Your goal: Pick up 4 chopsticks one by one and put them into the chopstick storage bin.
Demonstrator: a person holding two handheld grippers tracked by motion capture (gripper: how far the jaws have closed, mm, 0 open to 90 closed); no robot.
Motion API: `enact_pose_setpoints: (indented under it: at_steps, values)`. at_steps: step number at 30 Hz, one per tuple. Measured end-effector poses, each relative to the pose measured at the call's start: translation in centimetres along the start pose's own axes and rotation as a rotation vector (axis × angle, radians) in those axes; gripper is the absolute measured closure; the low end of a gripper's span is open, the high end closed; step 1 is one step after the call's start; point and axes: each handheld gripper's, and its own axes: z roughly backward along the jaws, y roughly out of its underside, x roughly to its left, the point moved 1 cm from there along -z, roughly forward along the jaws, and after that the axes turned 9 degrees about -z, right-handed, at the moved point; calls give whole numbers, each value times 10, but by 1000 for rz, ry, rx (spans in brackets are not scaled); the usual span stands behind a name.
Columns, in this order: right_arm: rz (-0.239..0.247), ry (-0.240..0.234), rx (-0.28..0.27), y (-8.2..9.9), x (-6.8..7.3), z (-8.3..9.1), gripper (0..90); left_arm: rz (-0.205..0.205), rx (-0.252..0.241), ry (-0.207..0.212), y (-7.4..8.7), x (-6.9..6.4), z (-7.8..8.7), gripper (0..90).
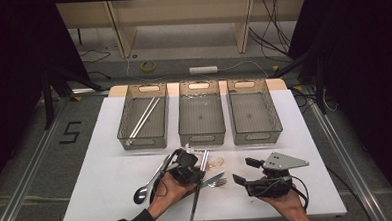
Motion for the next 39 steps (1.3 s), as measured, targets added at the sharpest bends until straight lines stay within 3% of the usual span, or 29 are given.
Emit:
enact_pose_setpoints:
  at_steps: [9,39]
  values:
    - [0,-1,1,0,0,0,291,-15,26,5,2,-2,-6,730]
    - [-2,-1,10,0,0,-2,294,23,0,0,2,-4,-8,790]
